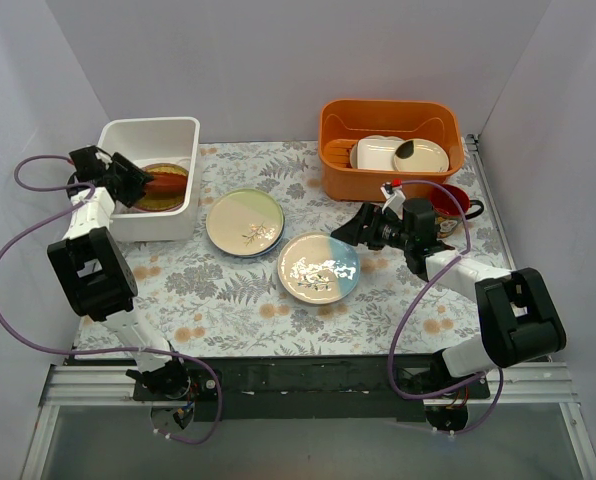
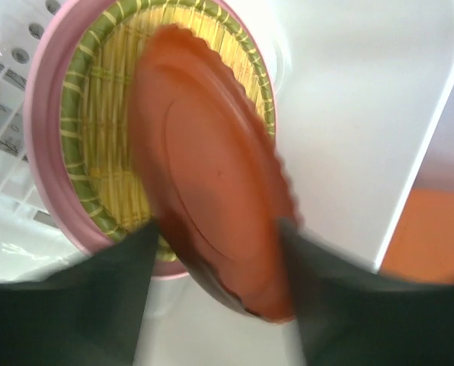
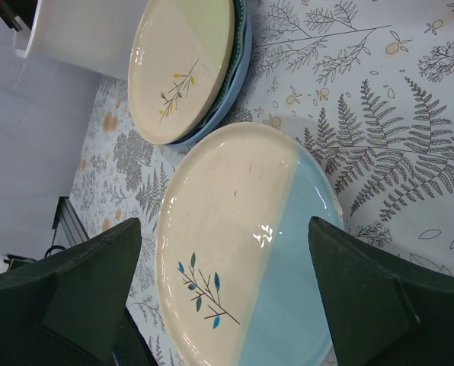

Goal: Place the plates into the plastic bin on the countertop
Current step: Place the plate in the plastic bin.

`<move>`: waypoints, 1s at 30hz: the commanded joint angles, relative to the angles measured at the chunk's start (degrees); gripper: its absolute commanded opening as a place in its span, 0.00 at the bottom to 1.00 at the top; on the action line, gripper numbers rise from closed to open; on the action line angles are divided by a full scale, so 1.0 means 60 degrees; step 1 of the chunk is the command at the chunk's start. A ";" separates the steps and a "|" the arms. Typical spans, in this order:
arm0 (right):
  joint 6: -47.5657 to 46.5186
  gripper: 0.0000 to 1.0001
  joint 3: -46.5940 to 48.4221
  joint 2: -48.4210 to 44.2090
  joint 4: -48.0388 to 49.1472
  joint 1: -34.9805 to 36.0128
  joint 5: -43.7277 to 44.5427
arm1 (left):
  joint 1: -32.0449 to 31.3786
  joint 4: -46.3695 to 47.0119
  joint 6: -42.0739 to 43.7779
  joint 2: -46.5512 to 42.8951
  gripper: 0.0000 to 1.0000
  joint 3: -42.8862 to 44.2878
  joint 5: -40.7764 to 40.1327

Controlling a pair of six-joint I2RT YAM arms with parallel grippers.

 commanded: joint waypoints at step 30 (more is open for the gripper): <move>-0.0291 0.97 0.0225 0.0375 0.0309 0.0058 -0.0209 | -0.0096 0.0801 0.0014 -0.2389 0.98 -0.0487 -0.0457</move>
